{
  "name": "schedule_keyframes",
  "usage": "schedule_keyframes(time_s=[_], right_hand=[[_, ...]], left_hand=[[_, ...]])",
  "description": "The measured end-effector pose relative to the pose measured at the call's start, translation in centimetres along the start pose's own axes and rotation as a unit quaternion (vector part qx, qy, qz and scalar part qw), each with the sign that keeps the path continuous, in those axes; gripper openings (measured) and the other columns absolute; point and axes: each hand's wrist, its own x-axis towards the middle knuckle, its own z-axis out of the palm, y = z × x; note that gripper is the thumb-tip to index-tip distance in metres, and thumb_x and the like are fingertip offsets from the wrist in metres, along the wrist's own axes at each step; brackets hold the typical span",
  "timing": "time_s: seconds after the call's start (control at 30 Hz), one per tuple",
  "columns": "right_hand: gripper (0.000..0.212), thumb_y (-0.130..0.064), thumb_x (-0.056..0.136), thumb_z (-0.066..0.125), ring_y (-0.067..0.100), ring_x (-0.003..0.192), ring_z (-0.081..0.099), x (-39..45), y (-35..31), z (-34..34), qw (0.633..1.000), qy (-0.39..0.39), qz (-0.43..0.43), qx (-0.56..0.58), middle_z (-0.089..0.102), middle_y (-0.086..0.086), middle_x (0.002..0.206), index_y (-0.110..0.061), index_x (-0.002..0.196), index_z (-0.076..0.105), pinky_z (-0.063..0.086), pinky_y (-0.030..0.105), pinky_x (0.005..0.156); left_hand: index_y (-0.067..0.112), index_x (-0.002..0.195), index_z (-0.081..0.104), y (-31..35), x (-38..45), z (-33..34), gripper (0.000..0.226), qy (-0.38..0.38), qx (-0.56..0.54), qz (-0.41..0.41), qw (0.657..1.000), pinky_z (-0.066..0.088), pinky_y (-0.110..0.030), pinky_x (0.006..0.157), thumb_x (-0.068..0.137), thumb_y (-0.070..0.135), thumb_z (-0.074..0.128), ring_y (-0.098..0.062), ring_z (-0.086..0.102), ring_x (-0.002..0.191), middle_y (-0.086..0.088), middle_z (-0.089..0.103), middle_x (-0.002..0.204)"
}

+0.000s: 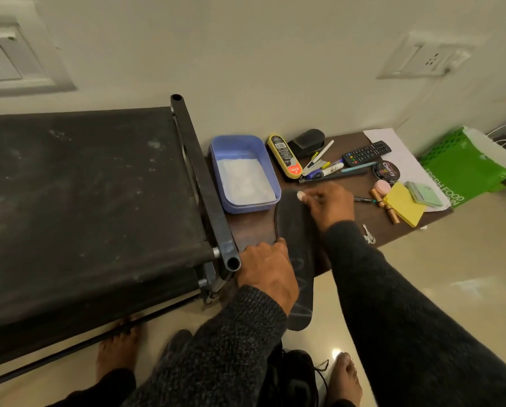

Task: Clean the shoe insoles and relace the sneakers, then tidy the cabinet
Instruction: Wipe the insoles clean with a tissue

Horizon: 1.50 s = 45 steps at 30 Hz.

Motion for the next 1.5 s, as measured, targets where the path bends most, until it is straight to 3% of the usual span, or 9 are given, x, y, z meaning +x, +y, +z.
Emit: schedule_keyframes(time_s=[0.17, 0.3, 0.63, 0.8, 0.97, 1.13, 1.27, 1.37, 1.5], right_hand=[[0.018, -0.023, 0.093, 0.07, 0.01, 0.095, 0.055, 0.8, -0.2, -0.1, 0.999, -0.001, 0.033, 0.009, 0.068, 0.003, 0.11, -0.016, 0.108, 0.077, 0.045, 0.025, 0.085], [0.017, -0.02, 0.094, 0.068, 0.002, 0.08, 0.05, -0.7, 1.4, -0.5, 1.0, -0.011, 0.011, -0.015, 0.063, -0.006, 0.101, -0.019, 0.108, 0.077, 0.036, 0.013, 0.066], [0.015, -0.02, 0.093, 0.068, 0.016, 0.107, 0.059, -1.9, 1.7, -2.0, 0.995, -0.081, -0.012, -0.061, 0.069, -0.003, 0.11, -0.02, 0.105, 0.077, 0.049, 0.036, 0.094], [0.013, -0.018, 0.092, 0.069, 0.012, 0.092, 0.059, -11.2, 3.0, -2.0, 0.987, -0.076, -0.113, -0.082, 0.067, -0.005, 0.101, -0.024, 0.101, 0.077, 0.051, 0.029, 0.081], [0.011, -0.028, 0.092, 0.069, -0.004, 0.08, 0.057, -12.2, 3.2, -1.9, 0.988, -0.09, -0.117, -0.034, 0.066, -0.012, 0.096, -0.026, 0.098, 0.078, 0.043, 0.005, 0.068], [0.012, -0.021, 0.09, 0.072, 0.007, 0.086, 0.06, -9.4, 2.7, -1.0, 0.998, -0.033, -0.05, -0.029, 0.07, -0.003, 0.099, -0.021, 0.099, 0.079, 0.054, 0.022, 0.082], [0.013, -0.017, 0.089, 0.072, -0.001, 0.077, 0.053, -13.9, 3.3, -1.8, 0.99, -0.055, -0.113, -0.062, 0.067, -0.007, 0.095, -0.023, 0.099, 0.079, 0.036, 0.002, 0.069], [0.011, -0.023, 0.091, 0.07, 0.004, 0.081, 0.055, -11.7, 2.6, -1.2, 0.992, -0.059, -0.101, -0.048, 0.067, -0.003, 0.098, -0.02, 0.099, 0.077, 0.04, 0.006, 0.072], [0.013, -0.017, 0.093, 0.068, 0.008, 0.092, 0.058, -5.2, 0.3, -0.3, 0.999, -0.024, -0.01, -0.028, 0.07, -0.002, 0.104, -0.016, 0.103, 0.076, 0.051, 0.029, 0.093]], left_hand=[[0.025, 0.149, 0.038, 0.1, 0.4, -0.3, 0.056, 0.007, -0.02, -0.001, 1.0, 0.045, -0.037, 0.09, 0.097, 0.027, 0.057, -0.027, 0.056, 0.119, -0.007, 0.056, 0.133], [0.026, 0.153, 0.032, -0.3, 0.3, -0.4, 0.063, -0.011, -0.022, 0.005, 1.0, 0.043, -0.037, 0.094, 0.097, 0.031, 0.06, -0.027, 0.053, 0.123, -0.008, 0.052, 0.137], [0.025, 0.16, 0.018, -0.4, 0.2, -0.1, 0.071, -0.016, -0.025, 0.006, 1.0, 0.043, -0.038, 0.095, 0.099, 0.027, 0.056, -0.028, 0.049, 0.126, -0.01, 0.048, 0.142], [0.028, 0.159, 0.019, -0.4, 0.1, 0.1, 0.072, -0.018, -0.043, -0.005, 0.999, 0.043, -0.038, 0.096, 0.098, 0.026, 0.057, -0.028, 0.048, 0.127, -0.009, 0.048, 0.141], [0.028, 0.158, 0.024, -0.3, 0.0, 0.2, 0.07, 0.003, -0.045, -0.008, 0.999, 0.046, -0.036, 0.091, 0.097, 0.022, 0.057, -0.028, 0.053, 0.123, -0.008, 0.054, 0.137], [0.027, 0.158, 0.024, 0.1, 0.1, 0.3, 0.071, 0.005, -0.04, -0.018, 0.999, 0.048, -0.04, 0.094, 0.096, 0.025, 0.057, -0.029, 0.053, 0.124, -0.009, 0.052, 0.139], [0.027, 0.157, 0.027, 0.1, 0.3, 0.4, 0.068, 0.012, -0.042, -0.012, 0.999, 0.046, -0.038, 0.094, 0.096, 0.025, 0.056, -0.029, 0.053, 0.125, -0.008, 0.052, 0.139], [0.029, 0.158, 0.024, -0.1, 0.3, 0.4, 0.069, 0.01, -0.049, -0.015, 0.999, 0.045, -0.038, 0.094, 0.097, 0.025, 0.056, -0.029, 0.052, 0.124, -0.009, 0.052, 0.139], [0.033, 0.158, 0.022, -0.2, 0.2, 0.5, 0.071, 0.003, -0.068, -0.022, 0.997, 0.044, -0.04, 0.097, 0.098, 0.029, 0.058, -0.03, 0.05, 0.127, -0.008, 0.05, 0.142]])
